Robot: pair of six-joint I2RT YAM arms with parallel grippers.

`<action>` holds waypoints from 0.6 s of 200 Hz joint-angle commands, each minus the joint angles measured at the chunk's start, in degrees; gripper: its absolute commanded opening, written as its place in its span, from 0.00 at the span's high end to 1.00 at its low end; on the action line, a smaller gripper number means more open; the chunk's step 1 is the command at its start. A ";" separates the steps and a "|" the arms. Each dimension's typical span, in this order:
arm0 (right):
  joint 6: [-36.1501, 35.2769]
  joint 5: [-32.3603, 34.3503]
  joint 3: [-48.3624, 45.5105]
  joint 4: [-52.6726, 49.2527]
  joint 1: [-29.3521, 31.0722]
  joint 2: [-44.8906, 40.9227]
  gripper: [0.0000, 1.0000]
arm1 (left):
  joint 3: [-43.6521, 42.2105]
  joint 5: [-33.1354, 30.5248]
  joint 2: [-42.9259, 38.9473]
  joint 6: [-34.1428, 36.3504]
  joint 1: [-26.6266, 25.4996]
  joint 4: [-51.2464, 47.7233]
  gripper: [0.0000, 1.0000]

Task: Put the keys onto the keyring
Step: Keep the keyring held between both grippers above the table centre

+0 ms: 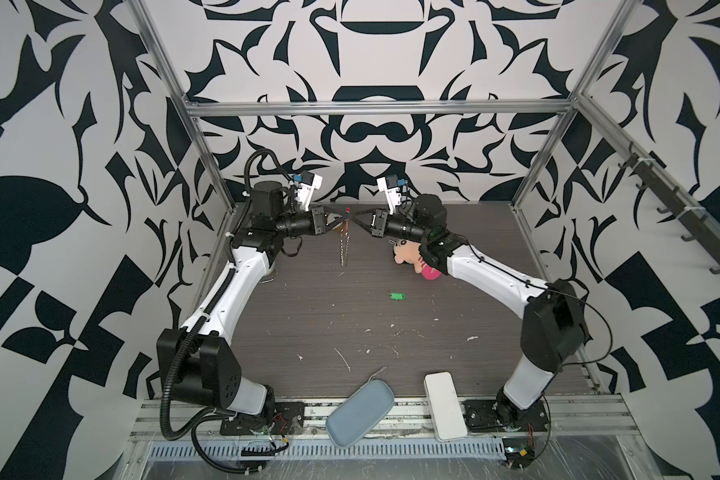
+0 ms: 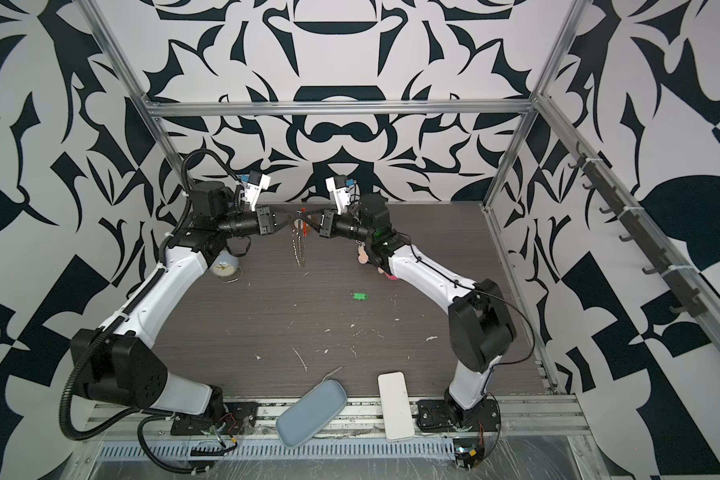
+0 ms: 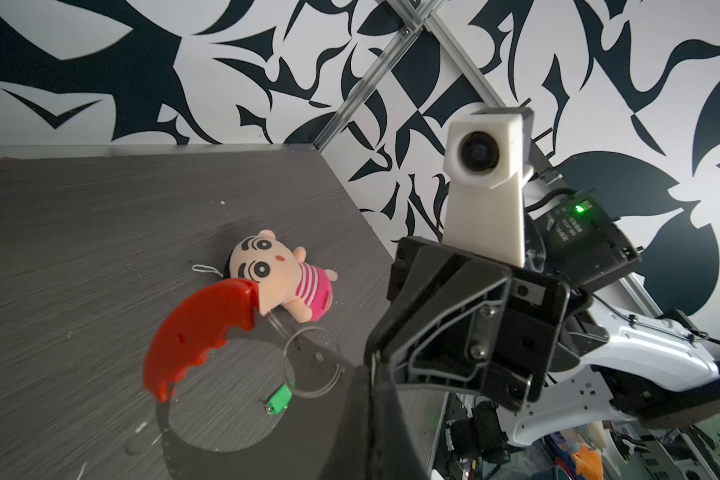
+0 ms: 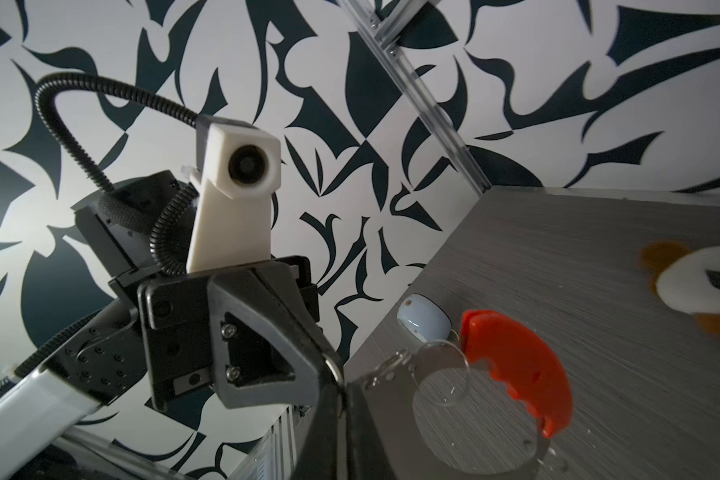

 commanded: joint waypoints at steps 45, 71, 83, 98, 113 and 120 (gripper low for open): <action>-13.77 24.52 -17.67 -21.87 -0.33 -23.33 0.82 | -6.23 -0.39 -4.44 6.99 -2.74 -1.70 1.00; -16.86 30.76 -25.26 -24.18 -0.41 -27.37 0.81 | -7.99 -5.56 -4.32 15.94 -7.38 -3.87 1.00; -18.09 32.64 -27.53 -24.63 -0.42 -27.95 0.81 | -10.64 -8.86 -5.72 21.96 -9.78 -1.98 1.00; -19.41 34.30 -29.46 -24.96 -0.55 -28.04 0.82 | -15.32 -9.64 -8.69 28.73 -10.91 3.45 1.00; -19.88 36.39 -31.16 -23.99 -0.56 -28.13 0.85 | -19.94 -7.21 -12.54 34.52 -10.85 9.12 1.00; -19.69 37.38 -32.05 -23.14 -0.57 -28.28 0.90 | -21.05 -5.75 -13.65 38.68 -10.92 9.24 1.00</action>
